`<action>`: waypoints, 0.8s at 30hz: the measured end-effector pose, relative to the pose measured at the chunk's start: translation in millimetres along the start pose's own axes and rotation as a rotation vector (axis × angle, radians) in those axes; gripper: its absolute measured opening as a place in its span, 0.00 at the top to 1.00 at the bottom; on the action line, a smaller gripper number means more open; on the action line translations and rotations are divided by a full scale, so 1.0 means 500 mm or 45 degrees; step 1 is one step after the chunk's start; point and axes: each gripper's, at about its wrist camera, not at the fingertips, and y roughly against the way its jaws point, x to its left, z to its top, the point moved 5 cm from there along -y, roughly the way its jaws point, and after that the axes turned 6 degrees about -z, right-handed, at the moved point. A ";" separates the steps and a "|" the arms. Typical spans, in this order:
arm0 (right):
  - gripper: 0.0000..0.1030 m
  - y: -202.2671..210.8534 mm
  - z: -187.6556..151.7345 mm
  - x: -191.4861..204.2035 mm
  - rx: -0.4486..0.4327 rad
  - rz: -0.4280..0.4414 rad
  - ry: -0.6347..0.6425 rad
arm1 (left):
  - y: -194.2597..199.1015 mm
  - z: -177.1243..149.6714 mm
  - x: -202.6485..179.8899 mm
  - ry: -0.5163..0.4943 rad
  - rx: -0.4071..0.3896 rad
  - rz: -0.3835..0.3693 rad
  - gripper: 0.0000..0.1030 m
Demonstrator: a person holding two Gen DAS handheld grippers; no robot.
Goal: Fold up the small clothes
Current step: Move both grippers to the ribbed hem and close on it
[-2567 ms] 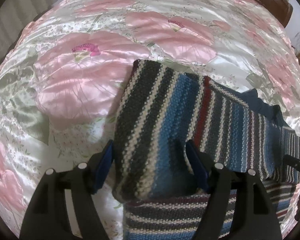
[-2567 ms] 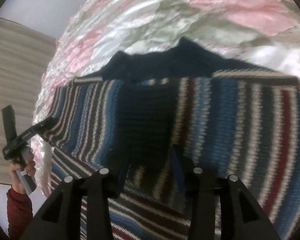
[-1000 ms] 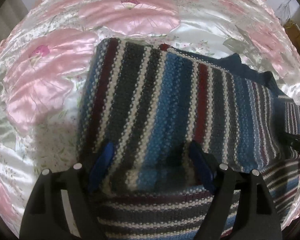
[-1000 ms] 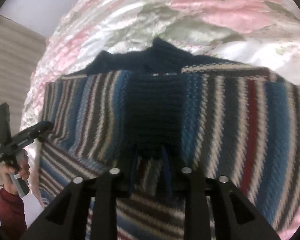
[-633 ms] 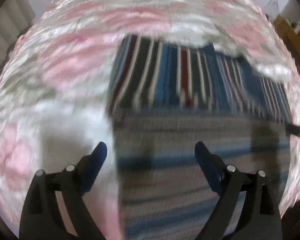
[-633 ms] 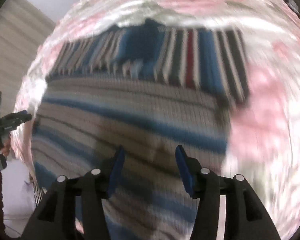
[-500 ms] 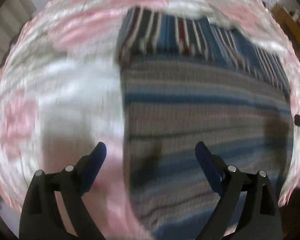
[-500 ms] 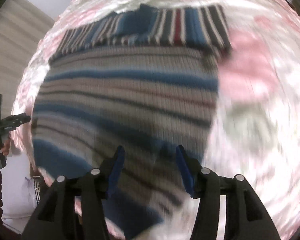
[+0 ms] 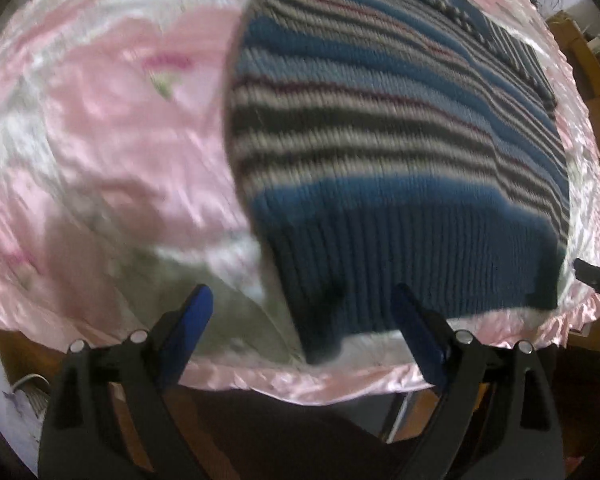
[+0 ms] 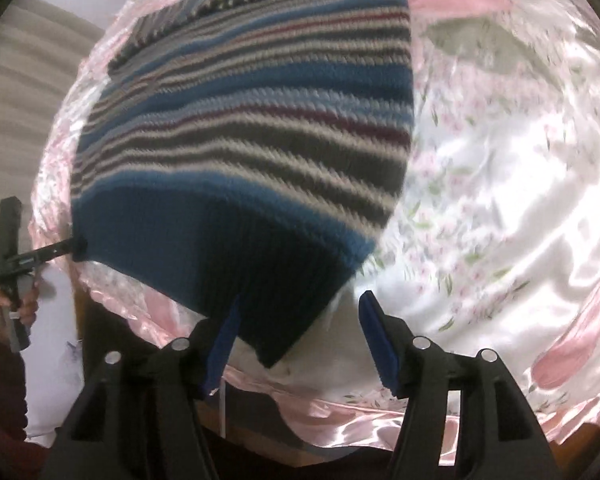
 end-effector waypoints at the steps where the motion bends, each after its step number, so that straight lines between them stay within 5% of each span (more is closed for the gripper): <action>1: 0.40 -0.007 -0.005 -0.001 0.002 -0.007 -0.005 | -0.008 -0.007 -0.005 0.003 0.010 -0.023 0.13; 9: 0.40 -0.030 -0.019 0.016 0.030 0.123 -0.057 | -0.055 -0.039 -0.024 0.003 0.046 -0.057 0.21; 16: 0.39 -0.067 -0.014 0.028 0.090 0.186 -0.090 | -0.047 -0.003 -0.036 0.065 -0.001 -0.164 0.26; 19: 0.52 -0.070 -0.013 0.033 0.076 0.197 -0.089 | -0.055 0.002 -0.023 0.117 0.010 -0.188 0.31; 24: 0.82 -0.067 -0.004 0.029 0.059 0.208 -0.103 | -0.058 -0.002 -0.021 0.123 -0.003 -0.157 0.55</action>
